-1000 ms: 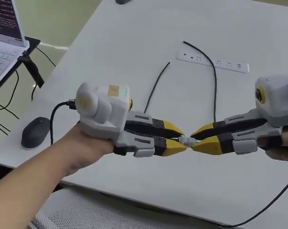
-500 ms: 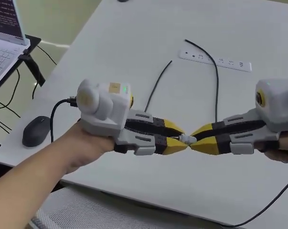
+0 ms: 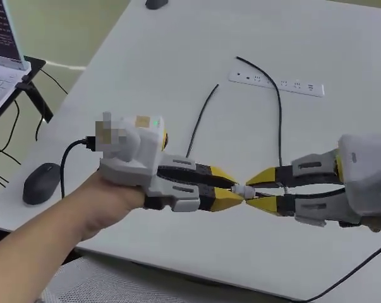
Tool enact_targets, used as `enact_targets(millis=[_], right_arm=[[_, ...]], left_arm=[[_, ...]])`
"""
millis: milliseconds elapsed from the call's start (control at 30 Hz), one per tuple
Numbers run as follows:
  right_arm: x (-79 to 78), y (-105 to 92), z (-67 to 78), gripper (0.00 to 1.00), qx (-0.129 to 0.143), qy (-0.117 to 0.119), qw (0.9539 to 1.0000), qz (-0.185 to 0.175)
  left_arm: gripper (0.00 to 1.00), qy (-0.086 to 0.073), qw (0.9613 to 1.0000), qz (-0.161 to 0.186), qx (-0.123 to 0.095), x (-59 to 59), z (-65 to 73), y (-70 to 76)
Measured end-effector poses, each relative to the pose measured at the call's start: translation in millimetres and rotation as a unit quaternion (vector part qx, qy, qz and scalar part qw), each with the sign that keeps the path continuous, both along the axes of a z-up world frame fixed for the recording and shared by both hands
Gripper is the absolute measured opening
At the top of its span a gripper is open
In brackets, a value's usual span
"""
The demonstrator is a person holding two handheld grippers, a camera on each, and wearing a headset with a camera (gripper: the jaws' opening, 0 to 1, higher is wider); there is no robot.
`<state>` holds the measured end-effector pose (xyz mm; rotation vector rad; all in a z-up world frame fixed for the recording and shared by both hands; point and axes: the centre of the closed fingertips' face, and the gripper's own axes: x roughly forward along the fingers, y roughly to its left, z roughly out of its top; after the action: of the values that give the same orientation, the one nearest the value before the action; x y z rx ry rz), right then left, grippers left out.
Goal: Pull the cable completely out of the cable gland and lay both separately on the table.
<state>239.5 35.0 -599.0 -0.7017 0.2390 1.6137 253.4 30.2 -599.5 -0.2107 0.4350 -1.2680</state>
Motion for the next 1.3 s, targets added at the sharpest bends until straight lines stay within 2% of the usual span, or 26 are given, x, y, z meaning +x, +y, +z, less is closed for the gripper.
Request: enact_targets(millis=[67, 100, 233, 333, 433, 467, 567, 667, 767, 900, 933, 1000, 1067, 1133, 1267, 1300], right_arm=[[0.0, -0.8, 0.3, 0.07, -0.005, -0.026, 0.9996, 0.002], [-1.2, -1.8, -0.6, 0.07, -0.007, -0.027, 0.9996, -0.004], [2.7, -3.8, -1.6, 0.08, -0.007, -0.046, 0.9988, -0.014], [2.8, -4.8, -2.3, 0.08, -0.006, -0.035, 0.9992, -0.020], [1.8, -6.0, -4.1, 0.08, -0.006, -0.007, 0.9995, -0.030], [1.7, -5.9, -3.8, 0.08, -0.003, -0.012, 0.9995, -0.028], [2.2, -5.8, -3.6, 0.08, 0.006, 0.004, 0.9993, -0.037], [1.8, -6.0, -2.7, 0.09, 0.009, 0.007, 0.9991, -0.041], [0.7, -6.6, -1.6, 0.10, 0.010, 0.016, 0.9986, -0.049], [0.7, -8.7, 1.1, 0.15, 0.012, 0.020, 0.9977, -0.064], [0.9, -10.2, 3.6, 0.15, 0.017, 0.027, 0.9968, -0.074], [2.6, -13.6, 5.6, 0.18, 0.024, 0.064, 0.9915, -0.111], [4.9, -18.5, 6.5, 0.19, 0.023, 0.043, 0.9922, -0.115], [9.2, -23.5, 5.7, 0.17, 0.015, 0.032, 0.9900, -0.136], [15.5, -31.3, -1.5, 0.13, 0.004, 0.041, 0.9803, -0.193], [20.4, -34.1, -4.0, 0.11, -0.004, 0.018, 0.9785, -0.205]], left_arm=[[0.15, 0.008, 1.0000, 0.002, -0.003, -0.3, 0.6, -0.8], [0.15, 0.014, 0.9999, 0.003, -0.005, -0.7, 0.8, -1.5], [0.15, 0.012, 0.9998, 0.010, -0.006, 0.2, 1.8, -2.6], [0.15, 0.010, 0.9999, 0.010, -0.003, -1.4, 1.3, -3.6], [0.15, 0.007, 1.0000, 0.006, 0.003, -4.1, 0.4, -5.1], [0.15, 0.006, 1.0000, 0.007, 0.003, -4.2, 0.6, -5.3], [0.15, -0.004, 0.9999, 0.009, 0.005, -4.8, 2.1, -7.0], [0.15, -0.009, 0.9999, 0.009, 0.008, -4.7, 3.0, -9.7], [0.15, -0.024, 0.9995, 0.007, 0.022, -5.1, 1.4, -12.0], [0.15, -0.028, 0.9992, 0.006, 0.028, -6.0, 1.0, -12.1], [0.15, -0.034, 0.9990, 0.007, 0.028, -5.7, 1.9, -11.5], [0.15, -0.039, 0.9988, 0.010, 0.028, -5.3, 3.5, -10.6], [0.15, -0.043, 0.9986, 0.012, 0.030, -5.3, 5.4, -9.6], [0.15, -0.050, 0.9982, 0.015, 0.031, -4.7, 8.0, -8.1], [0.15, -0.063, 0.9971, 0.025, 0.034, -0.8, 12.7, -4.6], [0.15, -0.066, 0.9969, 0.027, 0.034, 0.5, 13.8, -3.7]])
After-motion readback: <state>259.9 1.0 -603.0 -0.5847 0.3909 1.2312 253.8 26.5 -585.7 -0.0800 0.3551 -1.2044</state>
